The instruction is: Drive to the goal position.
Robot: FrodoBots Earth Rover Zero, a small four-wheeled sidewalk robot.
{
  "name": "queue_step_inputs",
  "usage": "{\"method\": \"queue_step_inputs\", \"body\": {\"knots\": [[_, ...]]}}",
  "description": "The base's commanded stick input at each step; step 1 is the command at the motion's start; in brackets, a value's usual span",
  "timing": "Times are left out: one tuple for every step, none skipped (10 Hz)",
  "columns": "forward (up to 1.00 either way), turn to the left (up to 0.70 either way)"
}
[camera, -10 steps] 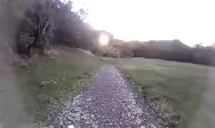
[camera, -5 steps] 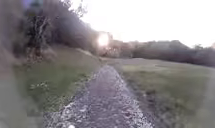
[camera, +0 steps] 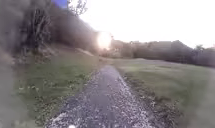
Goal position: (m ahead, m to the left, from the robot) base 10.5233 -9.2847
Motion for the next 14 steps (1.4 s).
{"method": "queue_step_inputs", "body": {"knots": [[0.7, 0.0], [0.7, 0.0], [0.7, 0.0], [0.7, 0.0], [0.7, 0.0], [0.7, 0.0], [0.7, 0.0], [0.7, 0.0], [0.7, 0.0], [0.7, 0.0], [0.7, 0.0], [0.7, -0.14], [0.7, -0.14], [0.7, -0.14]]}}
